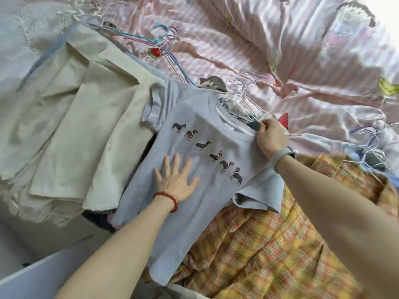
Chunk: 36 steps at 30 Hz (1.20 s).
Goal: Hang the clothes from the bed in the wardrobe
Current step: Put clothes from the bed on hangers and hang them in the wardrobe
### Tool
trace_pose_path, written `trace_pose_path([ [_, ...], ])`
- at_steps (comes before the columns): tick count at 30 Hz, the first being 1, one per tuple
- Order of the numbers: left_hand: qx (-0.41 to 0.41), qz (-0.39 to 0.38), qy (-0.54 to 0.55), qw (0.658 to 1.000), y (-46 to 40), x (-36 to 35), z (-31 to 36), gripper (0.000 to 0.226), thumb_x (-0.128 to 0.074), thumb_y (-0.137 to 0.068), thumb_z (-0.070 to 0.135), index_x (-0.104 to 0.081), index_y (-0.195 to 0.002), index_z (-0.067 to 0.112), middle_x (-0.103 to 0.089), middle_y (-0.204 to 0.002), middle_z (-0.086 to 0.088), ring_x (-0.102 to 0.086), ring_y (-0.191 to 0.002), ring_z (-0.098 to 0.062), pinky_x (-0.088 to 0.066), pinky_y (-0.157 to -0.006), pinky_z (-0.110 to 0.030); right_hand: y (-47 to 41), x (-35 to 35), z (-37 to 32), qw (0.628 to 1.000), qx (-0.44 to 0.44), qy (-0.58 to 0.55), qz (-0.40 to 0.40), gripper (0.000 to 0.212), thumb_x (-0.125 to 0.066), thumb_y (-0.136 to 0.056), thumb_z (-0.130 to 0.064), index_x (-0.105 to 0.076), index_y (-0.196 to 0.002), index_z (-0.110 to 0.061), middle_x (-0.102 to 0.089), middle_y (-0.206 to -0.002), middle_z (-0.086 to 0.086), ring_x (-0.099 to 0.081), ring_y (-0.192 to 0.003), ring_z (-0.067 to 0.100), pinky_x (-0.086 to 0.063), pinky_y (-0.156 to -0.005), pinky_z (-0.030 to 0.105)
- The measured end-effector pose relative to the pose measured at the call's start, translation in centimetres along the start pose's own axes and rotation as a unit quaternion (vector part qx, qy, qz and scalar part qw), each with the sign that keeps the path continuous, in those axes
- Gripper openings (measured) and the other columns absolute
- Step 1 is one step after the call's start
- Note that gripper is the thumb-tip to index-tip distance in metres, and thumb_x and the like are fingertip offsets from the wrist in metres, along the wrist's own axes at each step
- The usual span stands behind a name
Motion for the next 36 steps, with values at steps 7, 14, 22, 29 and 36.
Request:
trace_pose_path([
  [7,-0.018,0.017,0.028,0.999,-0.6,0.5,-0.6,0.06,-0.028,-0.093,0.052,-0.006,-0.146,0.035,0.01,-0.156,0.0,0.015,-0.141,-0.024,0.002,-0.112,-0.053,0.8,-1.0,-0.7,0.998,0.026,0.062,0.005,0.032,-0.038,-0.094,-0.021,-0.054,-0.121,-0.013,-0.048,-0.126,0.018,-0.038,-0.121,0.034,-0.029,-0.101,0.046],
  [14,-0.028,0.174,0.067,0.982,3.4,7.0,-3.3,0.055,-0.038,-0.094,0.036,-0.021,-0.145,0.026,-0.01,-0.155,-0.002,-0.006,-0.143,-0.021,-0.009,-0.114,-0.047,6.0,-2.0,-10.0,0.97,0.22,0.103,-0.009,0.041,-0.041,-0.094,-0.02,-0.043,-0.134,-0.012,-0.044,-0.139,0.01,-0.033,-0.131,0.027,-0.02,-0.11,0.038],
  [22,0.086,0.297,0.125,0.943,15.8,9.2,-15.7,0.051,-0.045,-0.092,0.026,-0.033,-0.141,0.019,-0.028,-0.15,-0.006,-0.019,-0.139,-0.023,-0.014,-0.11,-0.051,21.1,-7.0,-21.8,0.919,0.372,0.095,-0.085,0.042,-0.042,-0.094,-0.022,-0.043,-0.134,-0.011,-0.043,-0.14,0.011,-0.032,-0.133,0.029,-0.023,-0.109,0.044],
  [29,0.291,0.356,0.172,0.871,35.0,2.9,-33.3,0.043,-0.043,-0.094,0.025,-0.043,-0.136,0.017,-0.034,-0.147,-0.003,-0.022,-0.139,-0.02,-0.017,-0.111,-0.046,43.6,-14.9,-33.6,0.798,0.562,0.078,-0.206,0.039,-0.045,-0.09,-0.018,-0.048,-0.129,-0.011,-0.048,-0.135,0.008,-0.038,-0.127,0.027,-0.024,-0.104,0.038],
  [36,0.503,0.411,0.21,0.731,60.1,-10.0,-43.6,0.037,-0.049,-0.091,0.018,-0.053,-0.127,0.012,-0.049,-0.136,-0.007,-0.037,-0.131,-0.024,-0.025,-0.107,-0.045,71.2,-21.7,-38.3,0.629,0.712,0.08,-0.303,0.037,-0.043,-0.092,-0.023,-0.049,-0.127,-0.017,-0.045,-0.138,0.002,-0.036,-0.128,0.022,-0.022,-0.105,0.032],
])
Point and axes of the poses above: each hand's wrist, its own y-axis away from the middle knuckle, its own x-axis out of the back of the hand, z = x × y, the point moved 9 cm from there along -y, towards the middle knuckle
